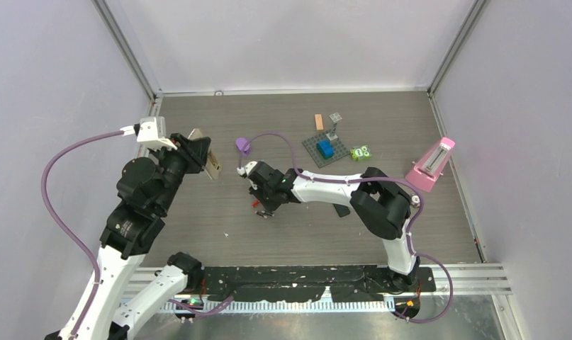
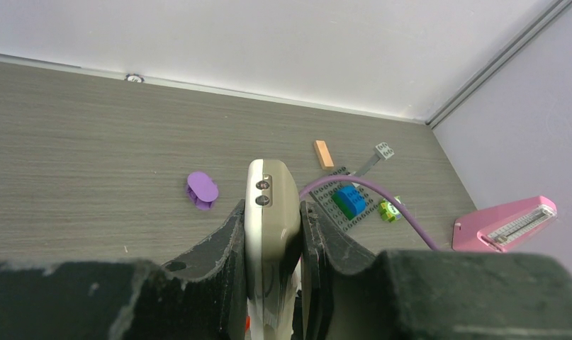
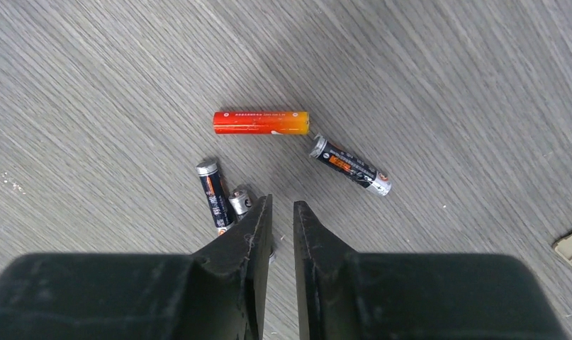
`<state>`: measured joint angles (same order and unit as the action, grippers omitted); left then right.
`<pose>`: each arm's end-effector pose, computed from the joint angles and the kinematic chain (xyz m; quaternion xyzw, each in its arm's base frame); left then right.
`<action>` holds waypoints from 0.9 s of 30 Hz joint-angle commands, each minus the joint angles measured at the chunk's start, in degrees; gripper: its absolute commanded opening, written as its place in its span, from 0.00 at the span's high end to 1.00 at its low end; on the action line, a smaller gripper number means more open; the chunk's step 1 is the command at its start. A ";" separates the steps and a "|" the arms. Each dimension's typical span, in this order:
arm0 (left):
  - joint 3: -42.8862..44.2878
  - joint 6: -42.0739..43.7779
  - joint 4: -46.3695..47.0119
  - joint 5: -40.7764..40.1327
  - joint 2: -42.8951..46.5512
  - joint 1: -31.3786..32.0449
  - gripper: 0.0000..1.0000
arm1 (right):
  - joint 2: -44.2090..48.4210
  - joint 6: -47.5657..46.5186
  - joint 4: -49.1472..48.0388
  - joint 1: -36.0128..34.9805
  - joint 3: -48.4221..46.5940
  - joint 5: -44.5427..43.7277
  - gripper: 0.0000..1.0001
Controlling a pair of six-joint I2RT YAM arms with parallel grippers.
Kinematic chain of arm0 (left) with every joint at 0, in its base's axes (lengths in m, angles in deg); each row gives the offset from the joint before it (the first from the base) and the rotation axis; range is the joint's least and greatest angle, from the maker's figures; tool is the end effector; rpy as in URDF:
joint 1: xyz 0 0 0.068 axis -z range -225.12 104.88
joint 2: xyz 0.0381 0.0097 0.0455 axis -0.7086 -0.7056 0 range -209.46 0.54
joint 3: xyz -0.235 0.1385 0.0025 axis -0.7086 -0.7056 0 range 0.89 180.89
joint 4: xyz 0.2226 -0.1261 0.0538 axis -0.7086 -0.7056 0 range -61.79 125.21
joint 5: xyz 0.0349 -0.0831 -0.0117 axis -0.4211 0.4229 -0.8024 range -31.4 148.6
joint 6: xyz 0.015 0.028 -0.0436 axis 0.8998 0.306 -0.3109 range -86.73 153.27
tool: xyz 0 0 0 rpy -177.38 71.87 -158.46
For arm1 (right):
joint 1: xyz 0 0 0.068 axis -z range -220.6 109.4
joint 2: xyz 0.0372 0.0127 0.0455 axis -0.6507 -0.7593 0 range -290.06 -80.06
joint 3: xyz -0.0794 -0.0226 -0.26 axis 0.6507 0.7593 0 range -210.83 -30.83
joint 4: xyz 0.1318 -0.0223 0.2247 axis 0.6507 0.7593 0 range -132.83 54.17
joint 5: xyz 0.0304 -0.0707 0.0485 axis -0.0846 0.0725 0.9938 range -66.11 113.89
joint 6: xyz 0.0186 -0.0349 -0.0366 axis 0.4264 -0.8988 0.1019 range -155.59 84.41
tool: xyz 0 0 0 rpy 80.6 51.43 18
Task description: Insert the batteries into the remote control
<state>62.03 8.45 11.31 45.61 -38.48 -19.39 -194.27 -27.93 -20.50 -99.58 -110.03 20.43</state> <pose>0.1187 -0.0485 0.4240 -0.0730 0.7140 -0.2218 0.6601 0.2196 0.3609 0.1705 -0.4077 0.8683 0.1301 0.2508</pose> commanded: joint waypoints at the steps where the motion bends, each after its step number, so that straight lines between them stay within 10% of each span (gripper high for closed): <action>1: 0.28 0.30 2.89 0.03 -0.18 -0.25 1.00 | 0.60 -0.43 -0.31 -0.57 -1.75 -0.36 0.75; 27: -0.41 0.46 2.76 -0.10 -0.36 -0.25 1.00 | 2.92 -2.54 -0.64 -1.66 0.26 1.65 0.67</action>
<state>61.69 8.45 11.33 45.67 -38.81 -19.39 -194.32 -29.46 -20.48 -100.87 -109.99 22.53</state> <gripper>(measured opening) 0.268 0.320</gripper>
